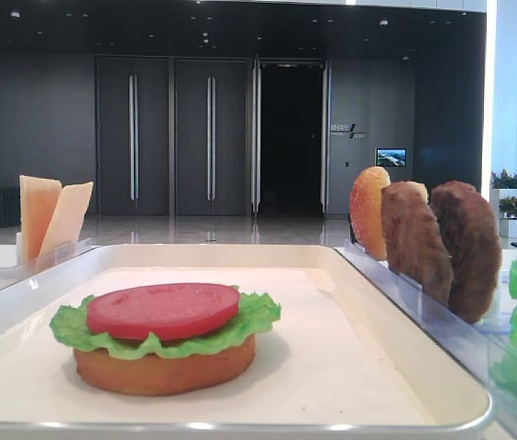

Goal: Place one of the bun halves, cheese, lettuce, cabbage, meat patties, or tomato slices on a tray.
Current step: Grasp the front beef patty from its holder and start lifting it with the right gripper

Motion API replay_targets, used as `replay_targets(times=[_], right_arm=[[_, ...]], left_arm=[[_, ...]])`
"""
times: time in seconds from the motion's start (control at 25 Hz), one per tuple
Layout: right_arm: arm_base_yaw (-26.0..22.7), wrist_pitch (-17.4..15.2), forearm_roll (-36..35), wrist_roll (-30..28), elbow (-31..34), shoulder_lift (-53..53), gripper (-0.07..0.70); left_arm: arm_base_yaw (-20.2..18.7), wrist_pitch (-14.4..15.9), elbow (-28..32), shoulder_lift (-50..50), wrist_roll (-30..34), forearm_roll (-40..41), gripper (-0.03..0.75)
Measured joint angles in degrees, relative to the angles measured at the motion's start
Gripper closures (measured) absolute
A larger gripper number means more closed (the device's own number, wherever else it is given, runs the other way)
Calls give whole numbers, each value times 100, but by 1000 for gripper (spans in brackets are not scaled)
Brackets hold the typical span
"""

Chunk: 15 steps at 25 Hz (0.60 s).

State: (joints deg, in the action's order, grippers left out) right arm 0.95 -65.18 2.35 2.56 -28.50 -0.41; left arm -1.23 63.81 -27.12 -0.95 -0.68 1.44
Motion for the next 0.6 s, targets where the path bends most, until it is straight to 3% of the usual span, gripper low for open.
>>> replay_targets(times=[0.6], right_arm=[[0,0,0,0,-36,27,167]], left_arm=[[0,0,0,0,0,0,24]])
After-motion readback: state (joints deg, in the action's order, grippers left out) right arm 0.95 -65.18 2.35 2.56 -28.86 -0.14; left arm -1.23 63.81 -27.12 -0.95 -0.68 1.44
